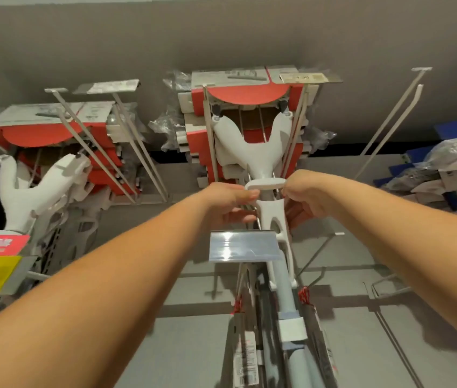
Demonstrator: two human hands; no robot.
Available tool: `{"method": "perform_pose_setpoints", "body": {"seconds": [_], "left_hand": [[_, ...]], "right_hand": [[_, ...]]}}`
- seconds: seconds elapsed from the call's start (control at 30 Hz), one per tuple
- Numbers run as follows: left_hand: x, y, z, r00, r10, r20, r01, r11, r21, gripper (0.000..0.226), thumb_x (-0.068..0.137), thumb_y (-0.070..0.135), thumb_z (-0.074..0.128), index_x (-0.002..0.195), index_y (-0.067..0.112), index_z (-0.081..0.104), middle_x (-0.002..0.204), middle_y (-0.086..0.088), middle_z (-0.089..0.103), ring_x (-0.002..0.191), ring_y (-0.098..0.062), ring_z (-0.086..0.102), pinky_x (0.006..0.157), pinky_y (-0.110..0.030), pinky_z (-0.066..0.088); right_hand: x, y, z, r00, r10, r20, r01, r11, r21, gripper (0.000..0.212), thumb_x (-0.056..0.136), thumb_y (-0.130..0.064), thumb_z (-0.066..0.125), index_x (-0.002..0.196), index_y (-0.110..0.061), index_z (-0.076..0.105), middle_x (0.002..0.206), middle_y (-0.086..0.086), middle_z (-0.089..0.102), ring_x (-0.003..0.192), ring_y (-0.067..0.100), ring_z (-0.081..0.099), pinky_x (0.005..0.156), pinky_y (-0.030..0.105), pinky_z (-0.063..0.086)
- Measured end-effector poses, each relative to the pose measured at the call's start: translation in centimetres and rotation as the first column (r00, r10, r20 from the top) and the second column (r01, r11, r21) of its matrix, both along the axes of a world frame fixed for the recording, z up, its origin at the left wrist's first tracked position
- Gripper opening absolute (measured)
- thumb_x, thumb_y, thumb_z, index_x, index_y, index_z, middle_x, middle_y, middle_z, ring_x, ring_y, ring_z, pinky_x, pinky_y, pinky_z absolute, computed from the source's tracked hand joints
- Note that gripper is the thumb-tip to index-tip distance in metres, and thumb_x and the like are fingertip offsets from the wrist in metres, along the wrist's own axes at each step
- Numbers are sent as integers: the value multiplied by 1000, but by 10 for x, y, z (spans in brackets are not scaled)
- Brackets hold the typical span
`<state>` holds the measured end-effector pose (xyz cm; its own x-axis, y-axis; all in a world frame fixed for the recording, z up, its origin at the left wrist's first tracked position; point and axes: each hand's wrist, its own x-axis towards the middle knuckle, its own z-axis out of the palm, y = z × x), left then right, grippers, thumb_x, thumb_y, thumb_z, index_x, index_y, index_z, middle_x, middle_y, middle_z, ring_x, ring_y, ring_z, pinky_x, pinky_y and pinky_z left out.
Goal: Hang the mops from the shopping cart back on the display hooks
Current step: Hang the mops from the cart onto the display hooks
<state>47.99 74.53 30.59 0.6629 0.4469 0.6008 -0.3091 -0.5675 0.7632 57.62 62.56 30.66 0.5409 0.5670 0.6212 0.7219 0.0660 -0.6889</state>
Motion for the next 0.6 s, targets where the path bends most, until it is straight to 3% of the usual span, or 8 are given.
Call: {"method": "perform_pose_setpoints", "body": {"seconds": [0.13,0.23,0.3,0.4,0.5,0.6], "left_hand": [[1,7,-5,1000,25,-10,-24,997,70,17,91,22,64,101,9,68,98,-11,72,71,-11,72,57,-17,55],[2,11,-10,980,195,-31,-179,943,282,18,94,34,57,99,20,67,87,9,66,58,9,64,52,-4,46],[1,13,-14,971,225,-74,-190,927,323,16,92,40,58,97,27,67,89,13,65,70,6,64,66,-11,49],[-3,15,-22,970,211,-121,-167,940,296,30,86,38,67,110,20,70,105,4,70,94,-9,66,74,-20,48],[-9,11,-31,980,172,-100,-143,959,243,27,85,30,70,107,14,71,90,3,72,67,-3,69,53,-13,50],[-11,5,-40,978,173,-117,-141,960,241,23,86,28,70,103,13,72,78,2,70,53,0,64,48,-12,48]], "right_hand": [[7,4,-7,1000,4,25,-4,1000,17,29,100,-3,30,79,0,49,61,16,61,56,30,61,54,39,52],[16,9,-13,1000,2,18,-2,1000,27,26,101,-7,30,84,-2,48,67,17,63,58,30,64,53,38,54],[21,12,-17,1000,13,7,-13,1000,15,25,102,-8,31,84,-3,48,65,16,65,60,30,65,55,38,55],[24,13,-24,1000,28,-12,-29,999,-43,25,102,-8,32,89,1,51,57,15,66,60,30,65,59,40,56],[22,11,-28,1000,-17,17,19,994,-112,24,103,-9,33,101,5,52,70,19,65,64,30,65,65,41,57],[20,10,-32,981,-134,138,160,967,-197,27,100,-8,33,109,8,54,83,19,72,68,27,68,67,35,56]]}}
